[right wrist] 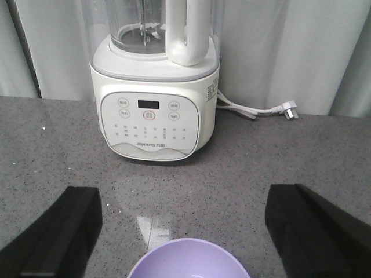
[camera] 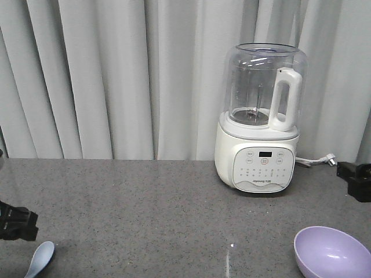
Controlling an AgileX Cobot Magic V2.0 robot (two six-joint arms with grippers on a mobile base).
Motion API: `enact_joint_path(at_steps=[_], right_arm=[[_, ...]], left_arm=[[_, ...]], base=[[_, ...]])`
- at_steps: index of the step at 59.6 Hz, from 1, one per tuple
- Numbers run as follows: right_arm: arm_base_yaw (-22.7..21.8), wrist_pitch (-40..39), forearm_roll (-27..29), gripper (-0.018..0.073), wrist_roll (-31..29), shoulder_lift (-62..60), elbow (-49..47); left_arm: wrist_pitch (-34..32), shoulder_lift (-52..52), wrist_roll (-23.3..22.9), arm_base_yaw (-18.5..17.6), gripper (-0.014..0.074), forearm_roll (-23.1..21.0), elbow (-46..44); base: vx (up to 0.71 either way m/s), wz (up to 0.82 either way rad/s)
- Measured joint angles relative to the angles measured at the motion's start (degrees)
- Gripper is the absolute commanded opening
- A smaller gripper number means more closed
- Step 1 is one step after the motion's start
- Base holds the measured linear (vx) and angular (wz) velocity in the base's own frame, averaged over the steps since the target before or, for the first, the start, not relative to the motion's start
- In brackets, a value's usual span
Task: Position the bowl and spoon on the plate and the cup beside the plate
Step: 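Lower the left gripper onto the white spoon and close it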
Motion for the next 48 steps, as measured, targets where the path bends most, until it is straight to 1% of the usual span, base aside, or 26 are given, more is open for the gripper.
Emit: enact_joint_path(at_steps=[10,28,41,45,48], right_arm=[[0.0,0.0,-0.4,0.0582,0.0,0.6,0.0],[0.0,-0.1,-0.6,0.0582,0.0,0.6,0.0],[0.0,-0.5,-0.6,0.0582,-0.1,0.6,0.0],[0.0,-0.7,-0.6,0.0582,-0.1,0.6,0.0],[0.0,-0.9,-0.6,0.0582,-0.1,0.6,0.0]], left_arm=[[0.4,5.4,-0.6,0.0,0.059,0.0,0.0],[-1.3,12.9,-0.6,0.0,0.059,0.0,0.0],[-1.8,16.0,-0.6,0.0,0.059,0.6,-0.1],[-1.8,16.3,-0.6,0.0,0.0579,1.4,-0.4],[-1.8,16.4,-0.6,0.0,0.0552,2.1,-0.4]], base=[[0.0,0.0],[0.0,0.0],[0.0,0.0],[0.0,0.0],[0.0,0.0]])
